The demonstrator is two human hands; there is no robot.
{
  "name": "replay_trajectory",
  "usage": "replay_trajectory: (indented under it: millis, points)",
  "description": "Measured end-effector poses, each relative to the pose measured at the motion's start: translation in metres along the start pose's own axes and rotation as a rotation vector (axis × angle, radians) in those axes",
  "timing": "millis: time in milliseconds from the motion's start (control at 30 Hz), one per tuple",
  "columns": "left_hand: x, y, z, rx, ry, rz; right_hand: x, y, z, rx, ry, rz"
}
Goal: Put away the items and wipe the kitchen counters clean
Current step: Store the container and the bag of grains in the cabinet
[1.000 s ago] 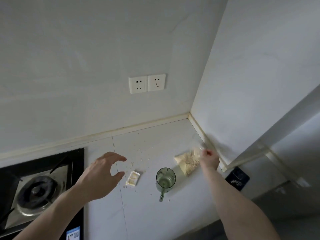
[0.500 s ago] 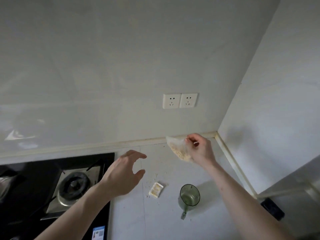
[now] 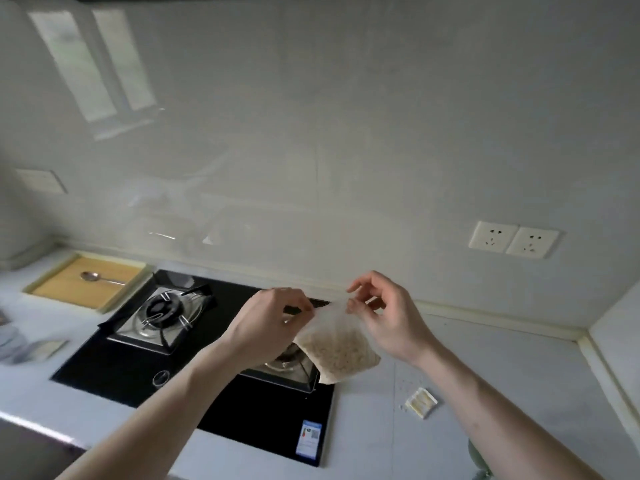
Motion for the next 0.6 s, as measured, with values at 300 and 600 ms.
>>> replay_trajectory:
  millis: [300,600]
  points:
    - [-0.111,0.083,-0.086,-0.084,-0.101,0.105,0.134,0.079,-0.038,-0.017,0.207,0.064]
    - [-0.209,0.163,-0.178,-0.104,-0.312,0.285,0.267,0.146,-0.087,-0.089,0.389,0.075]
Point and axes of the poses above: each hand's wrist, its own z-axis towards the middle knuckle, its own x-axis out of the palm, y = z × x, the point moved 6 cm from there along z, towards the middle knuckle, and after that the axes turned 14 degrees about -y, right-handed, at the moved point
